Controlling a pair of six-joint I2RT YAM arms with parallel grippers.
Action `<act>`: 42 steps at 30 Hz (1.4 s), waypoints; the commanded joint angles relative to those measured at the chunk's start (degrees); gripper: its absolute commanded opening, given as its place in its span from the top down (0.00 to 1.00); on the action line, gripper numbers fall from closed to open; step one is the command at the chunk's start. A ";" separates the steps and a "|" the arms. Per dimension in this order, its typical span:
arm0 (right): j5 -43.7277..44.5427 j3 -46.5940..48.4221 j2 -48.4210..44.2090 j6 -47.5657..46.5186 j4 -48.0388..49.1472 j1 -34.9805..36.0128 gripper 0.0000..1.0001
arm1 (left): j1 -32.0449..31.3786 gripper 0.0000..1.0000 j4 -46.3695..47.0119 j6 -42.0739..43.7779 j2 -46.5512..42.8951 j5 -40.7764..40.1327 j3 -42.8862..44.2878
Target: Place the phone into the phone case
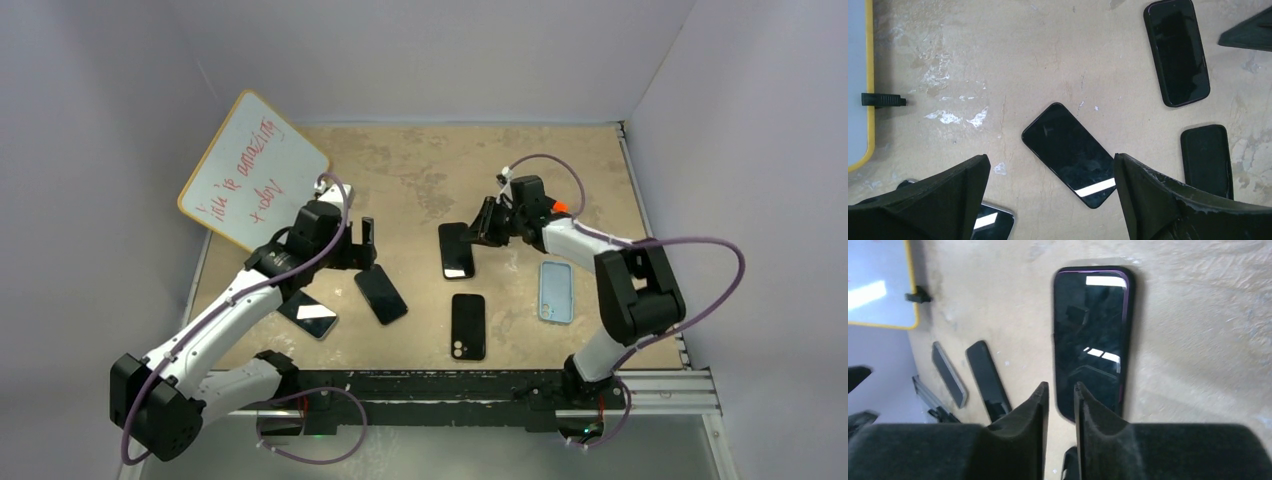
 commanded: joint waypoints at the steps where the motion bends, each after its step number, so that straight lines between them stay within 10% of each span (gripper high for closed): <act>1: -0.22 -1.30 -9.15 -0.55 -4.33 1.23 0.65 | 0.65 0.02 -0.02 -6.89 1.12 -2.72 -0.22; 14: 1.47 -6.26 -31.41 -2.14 -14.05 1.89 0.02 | 0.60 0.01 0.71 -24.68 10.06 -2.08 -1.14; 42: 7.68 -17.72 -47.52 0.51 -17.24 10.69 0.01 | -6.13 0.05 -2.18 -34.42 31.29 -7.58 5.10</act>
